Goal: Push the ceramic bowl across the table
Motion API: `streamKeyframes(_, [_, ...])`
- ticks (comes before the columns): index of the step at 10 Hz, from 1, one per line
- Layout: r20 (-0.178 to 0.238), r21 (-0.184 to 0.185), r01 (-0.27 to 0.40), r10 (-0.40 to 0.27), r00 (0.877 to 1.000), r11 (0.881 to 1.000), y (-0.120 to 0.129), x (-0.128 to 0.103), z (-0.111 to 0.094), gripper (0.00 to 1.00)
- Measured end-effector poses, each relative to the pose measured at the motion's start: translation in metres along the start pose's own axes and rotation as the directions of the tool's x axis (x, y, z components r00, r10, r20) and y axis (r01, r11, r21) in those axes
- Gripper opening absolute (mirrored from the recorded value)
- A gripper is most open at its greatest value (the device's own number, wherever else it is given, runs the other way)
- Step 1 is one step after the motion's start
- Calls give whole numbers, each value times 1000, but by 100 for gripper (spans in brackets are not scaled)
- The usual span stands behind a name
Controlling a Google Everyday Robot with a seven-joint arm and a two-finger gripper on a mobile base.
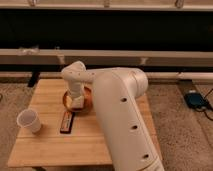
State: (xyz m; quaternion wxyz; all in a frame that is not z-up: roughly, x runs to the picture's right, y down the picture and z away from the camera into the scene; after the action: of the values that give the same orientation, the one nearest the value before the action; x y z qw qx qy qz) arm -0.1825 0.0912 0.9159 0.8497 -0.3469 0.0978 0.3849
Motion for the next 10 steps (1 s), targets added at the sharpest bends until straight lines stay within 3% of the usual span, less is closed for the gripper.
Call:
streamKeyframes(7, [-31, -24, 51, -52, 998, 998, 28, 34, 3, 80])
streamKeyframes(10, [-46, -33, 60, -62, 997, 998, 36, 60, 5, 80])
